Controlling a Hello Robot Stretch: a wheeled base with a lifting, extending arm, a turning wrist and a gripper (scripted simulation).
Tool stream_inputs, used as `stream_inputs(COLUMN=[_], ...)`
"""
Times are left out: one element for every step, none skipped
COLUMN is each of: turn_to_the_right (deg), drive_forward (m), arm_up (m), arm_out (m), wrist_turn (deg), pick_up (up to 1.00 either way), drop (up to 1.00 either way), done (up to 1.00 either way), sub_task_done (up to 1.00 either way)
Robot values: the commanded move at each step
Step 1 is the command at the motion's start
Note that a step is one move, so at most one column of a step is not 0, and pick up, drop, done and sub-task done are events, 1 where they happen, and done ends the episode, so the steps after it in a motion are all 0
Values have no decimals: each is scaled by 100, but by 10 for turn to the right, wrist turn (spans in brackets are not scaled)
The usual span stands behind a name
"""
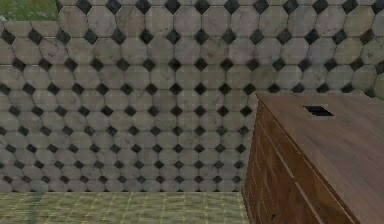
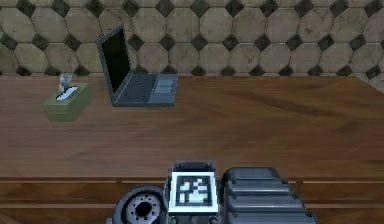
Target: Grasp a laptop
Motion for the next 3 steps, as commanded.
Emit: stream_inputs(turn_to_the_right=[0,0,0], drive_forward=[0,0,0], arm_up=[0,0,0], arm_out=[44,0,0], wrist_turn=[0,450,450], pick_up=[0,0,0], drop=[0,0,0], done=[0,0,0], sub_task_done=[0,0,0])
